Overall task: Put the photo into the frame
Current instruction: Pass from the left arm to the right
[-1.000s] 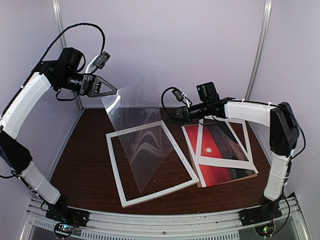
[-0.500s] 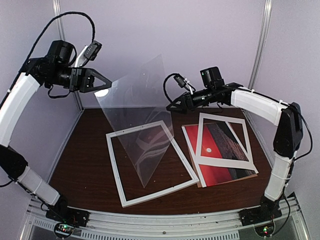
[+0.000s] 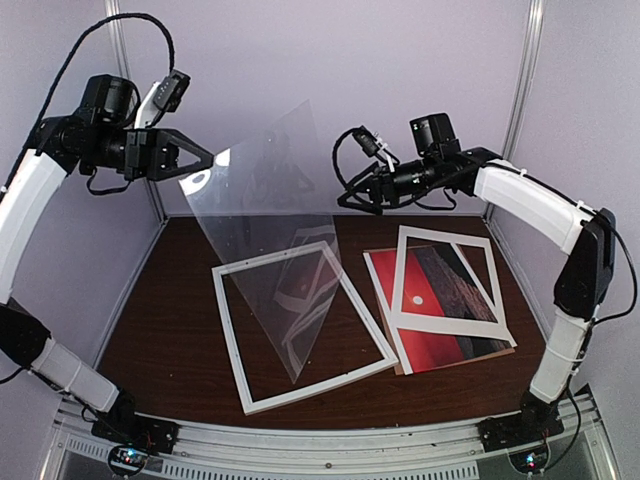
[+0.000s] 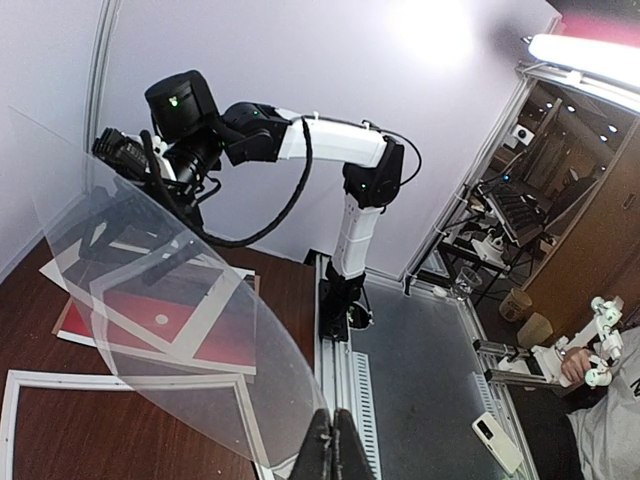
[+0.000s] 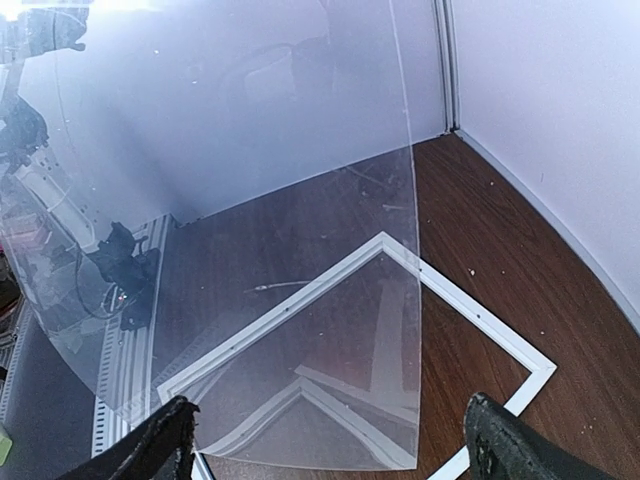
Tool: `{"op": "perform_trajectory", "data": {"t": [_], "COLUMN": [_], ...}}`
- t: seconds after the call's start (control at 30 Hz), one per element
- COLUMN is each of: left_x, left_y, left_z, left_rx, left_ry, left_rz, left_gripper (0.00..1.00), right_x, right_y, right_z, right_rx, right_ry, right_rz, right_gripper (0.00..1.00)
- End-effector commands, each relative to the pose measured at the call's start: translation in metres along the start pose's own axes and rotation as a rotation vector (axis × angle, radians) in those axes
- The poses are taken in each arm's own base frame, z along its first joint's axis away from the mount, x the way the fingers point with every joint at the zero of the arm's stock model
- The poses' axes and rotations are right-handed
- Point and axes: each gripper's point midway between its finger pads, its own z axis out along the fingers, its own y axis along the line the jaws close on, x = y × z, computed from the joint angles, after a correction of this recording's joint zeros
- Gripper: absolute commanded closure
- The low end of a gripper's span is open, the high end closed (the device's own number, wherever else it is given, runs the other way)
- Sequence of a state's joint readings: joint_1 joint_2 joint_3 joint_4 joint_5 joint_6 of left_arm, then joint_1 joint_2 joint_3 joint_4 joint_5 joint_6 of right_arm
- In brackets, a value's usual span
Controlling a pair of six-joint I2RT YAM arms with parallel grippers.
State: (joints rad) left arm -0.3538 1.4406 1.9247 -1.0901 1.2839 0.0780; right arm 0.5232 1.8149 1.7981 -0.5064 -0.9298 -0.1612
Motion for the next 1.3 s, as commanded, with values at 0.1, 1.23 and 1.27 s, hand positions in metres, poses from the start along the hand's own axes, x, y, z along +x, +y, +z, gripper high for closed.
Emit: {"op": "perform_trajectory", "data": {"t": [0.1,1.23,1.27], "left_x": [-0.014,-0.009,-0.01], "left_y": [-0.029,-0.027,-0.028], "left_z": [-0.005,-0.001,-0.002], "left_rx": [0.076,0.146,0.153], "left_ry": [-0.053,-0.063,-0.065], "left_rz": [0.106,0.113,0.117], "left_gripper": [1.0,1.0,1.0], "right_x": [-0.016,-0.025,-0.026], "right_y": [0.003,0.001,0.0], "right_z": [0.003,0.009,0.01], "right_rx": [-0.055,-0.124,-0.122], "right_ry": [-0.025,-0.052,-0.054], "right_rz": [-0.034,-0.046,-0.049], "right_gripper": [0.07,0.12,0.12]}}
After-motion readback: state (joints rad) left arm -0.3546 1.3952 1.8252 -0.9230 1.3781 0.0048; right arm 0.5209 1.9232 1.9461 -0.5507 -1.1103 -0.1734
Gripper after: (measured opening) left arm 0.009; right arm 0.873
